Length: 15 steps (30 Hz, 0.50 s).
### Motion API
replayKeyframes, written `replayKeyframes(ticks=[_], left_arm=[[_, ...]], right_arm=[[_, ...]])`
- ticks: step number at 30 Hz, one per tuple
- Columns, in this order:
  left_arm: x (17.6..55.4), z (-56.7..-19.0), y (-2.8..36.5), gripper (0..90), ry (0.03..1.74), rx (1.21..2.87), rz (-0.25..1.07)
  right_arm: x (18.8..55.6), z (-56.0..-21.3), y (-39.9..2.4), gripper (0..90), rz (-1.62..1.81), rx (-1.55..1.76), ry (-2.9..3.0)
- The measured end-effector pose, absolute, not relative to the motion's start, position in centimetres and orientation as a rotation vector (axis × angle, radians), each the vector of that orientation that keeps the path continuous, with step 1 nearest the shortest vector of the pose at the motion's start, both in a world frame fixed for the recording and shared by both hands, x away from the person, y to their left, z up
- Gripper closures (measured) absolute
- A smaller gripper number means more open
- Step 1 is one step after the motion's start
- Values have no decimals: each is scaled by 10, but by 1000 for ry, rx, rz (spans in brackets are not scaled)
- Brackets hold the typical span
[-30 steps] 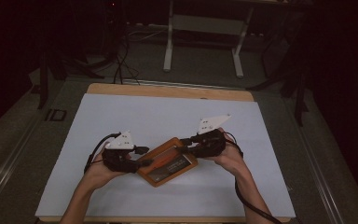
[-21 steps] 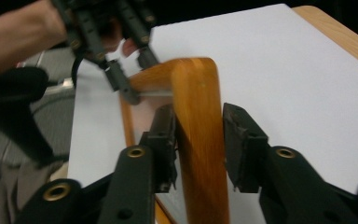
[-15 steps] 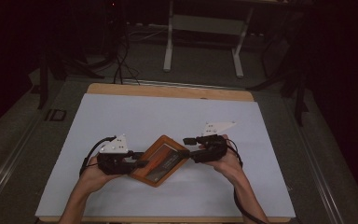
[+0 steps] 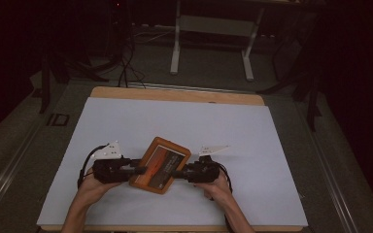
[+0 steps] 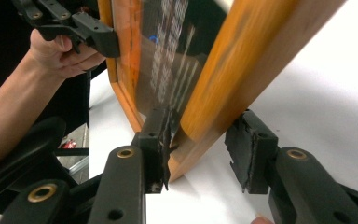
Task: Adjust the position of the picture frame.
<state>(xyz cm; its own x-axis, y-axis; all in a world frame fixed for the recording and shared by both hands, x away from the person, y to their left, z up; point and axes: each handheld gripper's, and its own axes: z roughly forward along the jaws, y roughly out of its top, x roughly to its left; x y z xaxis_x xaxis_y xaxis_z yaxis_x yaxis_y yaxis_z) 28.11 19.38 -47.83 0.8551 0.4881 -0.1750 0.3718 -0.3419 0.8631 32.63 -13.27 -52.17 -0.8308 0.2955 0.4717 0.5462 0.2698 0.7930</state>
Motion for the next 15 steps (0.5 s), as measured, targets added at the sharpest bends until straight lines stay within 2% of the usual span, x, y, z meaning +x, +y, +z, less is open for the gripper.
replayKeyframes(ticks=[5, 7, 15], left_arm=[[283, -485, 202, 665, 681, 1951, 114], [285, -491, 205, 666, 720, 1924, 64], [292, -499, 181, 671, 751, 1929, -17]], right_arm=[[327, -522, -128, 649, -1617, -777, -2285], [328, -521, -129, 674, -1645, -765, -2239], [332, -508, -151, 682, -1708, -826, -2223]])
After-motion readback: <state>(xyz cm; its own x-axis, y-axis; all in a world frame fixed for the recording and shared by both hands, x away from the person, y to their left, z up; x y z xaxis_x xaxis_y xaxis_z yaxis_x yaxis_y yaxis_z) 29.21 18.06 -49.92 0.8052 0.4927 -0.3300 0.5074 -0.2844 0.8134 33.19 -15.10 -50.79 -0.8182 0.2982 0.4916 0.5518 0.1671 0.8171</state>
